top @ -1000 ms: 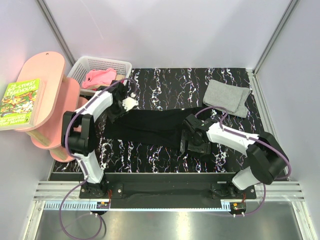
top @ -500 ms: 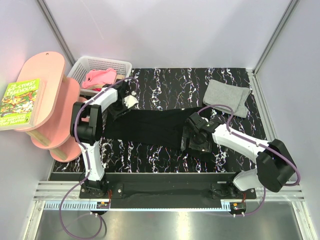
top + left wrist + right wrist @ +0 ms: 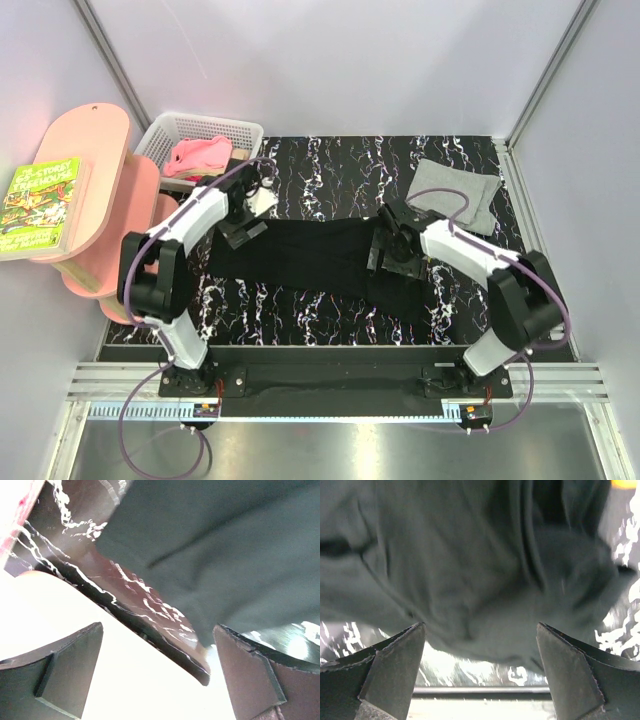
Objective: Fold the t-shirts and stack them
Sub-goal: Fold the tshirt
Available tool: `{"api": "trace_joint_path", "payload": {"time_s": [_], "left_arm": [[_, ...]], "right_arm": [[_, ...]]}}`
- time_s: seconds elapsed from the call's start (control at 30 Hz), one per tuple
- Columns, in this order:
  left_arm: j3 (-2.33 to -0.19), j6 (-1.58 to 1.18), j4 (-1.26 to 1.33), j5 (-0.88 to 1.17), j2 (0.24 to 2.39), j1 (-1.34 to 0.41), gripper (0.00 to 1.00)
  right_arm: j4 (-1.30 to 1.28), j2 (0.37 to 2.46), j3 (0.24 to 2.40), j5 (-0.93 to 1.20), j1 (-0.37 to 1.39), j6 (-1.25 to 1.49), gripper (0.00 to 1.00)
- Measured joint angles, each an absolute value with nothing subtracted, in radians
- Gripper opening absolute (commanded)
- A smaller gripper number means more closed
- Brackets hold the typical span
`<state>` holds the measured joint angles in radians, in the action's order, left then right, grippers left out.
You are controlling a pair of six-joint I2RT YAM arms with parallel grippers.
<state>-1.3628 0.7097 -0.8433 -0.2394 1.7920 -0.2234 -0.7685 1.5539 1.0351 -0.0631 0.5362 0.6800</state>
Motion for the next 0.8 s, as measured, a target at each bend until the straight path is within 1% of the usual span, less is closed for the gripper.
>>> {"api": "trace_joint_path", "payload": {"time_s": [0.07,0.13,0.27,0.37,0.63,0.7,0.8], "left_arm": [[-1.325,0.706,-0.844,-0.213,1.734,-0.253,0.99],[-1.297,0.705,-0.836,-0.183,1.726,-0.279,0.99],[-1.237,0.700,-0.821,-0.155,1.809,-0.278,0.99],[-1.235,0.698,-0.831,-0.161,1.882,-0.274,0.99],[-1.231,0.698,-0.824,-0.173,1.880,-0.275,0.99],[-1.207,0.698,-0.803,-0.173,1.861,-0.276,0.99],[-1.155,0.698,-0.782,-0.178,1.819,-0.284,0.99]], "right_arm": [[-0.754,1.610,1.067,-0.060,0.517,0.666,1.00],[-0.741,1.667,1.088,-0.054,0.508,0.655,1.00],[-0.723,1.764,1.096,-0.035,0.503,0.640,1.00],[-0.728,1.774,1.108,-0.027,0.495,0.634,1.00],[-0.735,1.775,1.115,0.021,0.422,0.621,1.00],[-0.755,1.788,1.142,0.020,0.387,0.602,1.00],[-0.794,1.847,1.242,0.019,0.329,0.569,1.00]]}}
